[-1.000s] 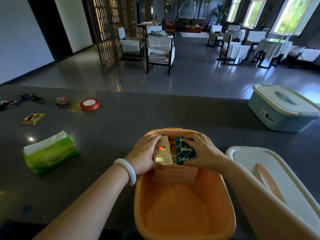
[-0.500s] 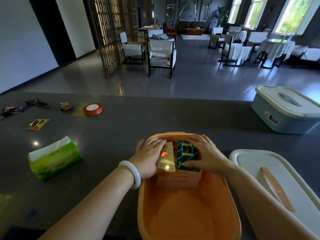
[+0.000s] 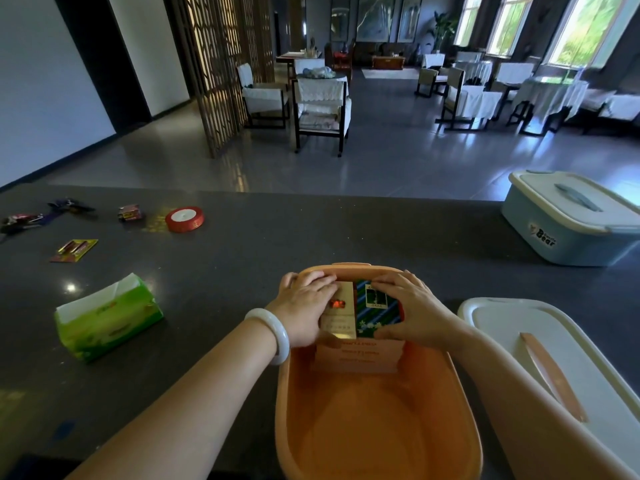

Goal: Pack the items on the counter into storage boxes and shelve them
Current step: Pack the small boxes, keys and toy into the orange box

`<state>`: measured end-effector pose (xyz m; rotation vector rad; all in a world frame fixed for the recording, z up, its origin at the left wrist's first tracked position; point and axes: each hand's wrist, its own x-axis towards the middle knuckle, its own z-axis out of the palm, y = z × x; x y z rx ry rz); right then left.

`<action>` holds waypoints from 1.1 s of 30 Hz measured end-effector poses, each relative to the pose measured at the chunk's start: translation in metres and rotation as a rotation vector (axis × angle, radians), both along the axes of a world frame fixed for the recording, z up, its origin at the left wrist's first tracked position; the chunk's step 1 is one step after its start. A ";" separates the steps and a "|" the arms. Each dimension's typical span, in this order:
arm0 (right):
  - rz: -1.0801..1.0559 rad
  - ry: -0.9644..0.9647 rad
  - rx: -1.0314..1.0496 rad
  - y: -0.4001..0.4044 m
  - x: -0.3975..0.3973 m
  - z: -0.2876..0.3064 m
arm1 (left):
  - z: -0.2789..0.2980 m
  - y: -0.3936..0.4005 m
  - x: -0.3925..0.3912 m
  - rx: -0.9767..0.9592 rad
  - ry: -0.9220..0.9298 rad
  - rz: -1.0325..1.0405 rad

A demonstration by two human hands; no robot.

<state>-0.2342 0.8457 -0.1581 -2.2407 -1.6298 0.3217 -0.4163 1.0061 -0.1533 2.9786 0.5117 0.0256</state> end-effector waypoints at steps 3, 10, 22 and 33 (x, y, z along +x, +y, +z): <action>-0.028 -0.013 0.030 0.003 -0.004 -0.001 | -0.002 -0.001 -0.002 -0.009 -0.006 0.017; -0.036 -0.025 0.047 0.002 -0.004 -0.002 | -0.005 -0.004 -0.005 -0.021 -0.050 0.054; 0.023 -0.117 0.013 0.002 -0.007 0.002 | -0.008 -0.003 -0.004 0.066 -0.072 0.000; 0.030 -0.125 0.024 0.002 -0.006 -0.001 | -0.010 -0.004 -0.005 0.061 -0.116 -0.004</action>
